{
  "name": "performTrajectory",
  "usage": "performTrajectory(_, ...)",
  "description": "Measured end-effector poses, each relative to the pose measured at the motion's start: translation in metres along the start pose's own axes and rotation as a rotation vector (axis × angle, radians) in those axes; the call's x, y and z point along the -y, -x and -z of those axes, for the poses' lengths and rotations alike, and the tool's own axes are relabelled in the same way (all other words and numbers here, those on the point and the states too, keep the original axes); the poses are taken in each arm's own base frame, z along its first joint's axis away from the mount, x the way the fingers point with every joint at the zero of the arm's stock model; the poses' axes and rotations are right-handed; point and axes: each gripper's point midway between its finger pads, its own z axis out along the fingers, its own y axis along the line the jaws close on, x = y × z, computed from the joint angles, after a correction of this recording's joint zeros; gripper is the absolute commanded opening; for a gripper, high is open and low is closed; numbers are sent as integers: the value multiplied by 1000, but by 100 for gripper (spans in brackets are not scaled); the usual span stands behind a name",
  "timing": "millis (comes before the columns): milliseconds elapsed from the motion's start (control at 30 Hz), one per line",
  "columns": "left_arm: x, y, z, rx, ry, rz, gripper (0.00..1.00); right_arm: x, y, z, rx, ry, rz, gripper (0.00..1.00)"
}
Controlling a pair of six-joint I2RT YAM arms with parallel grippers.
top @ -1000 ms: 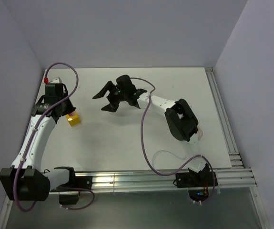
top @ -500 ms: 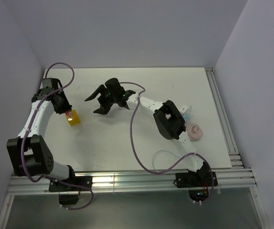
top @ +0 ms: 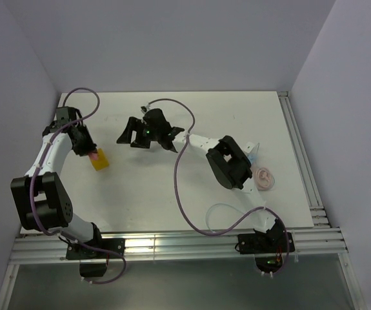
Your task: Insert the plug
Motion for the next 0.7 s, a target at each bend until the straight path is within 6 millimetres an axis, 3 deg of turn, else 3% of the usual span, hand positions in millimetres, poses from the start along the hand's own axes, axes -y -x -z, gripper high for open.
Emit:
performTrajectory(133,-4,-1,-5,-15,4,20,0,10,-10,12,33,13,270,86)
performTrajectory(367,-6,0,-6,-13,2,51,0,26,-67,4,66,16,606,86)
performTrajectory(467,-7,-1,-8,-25,6,53,0,18,-88,-2,81,28,679,86)
performTrajectory(567,-8,-1,-10,-43,8,56,0,1,-87,-5,139,57,718,86)
performTrajectory(700,-4,4,-10,-58,-4,55,0,0,-72,-4,198,39,722,86)
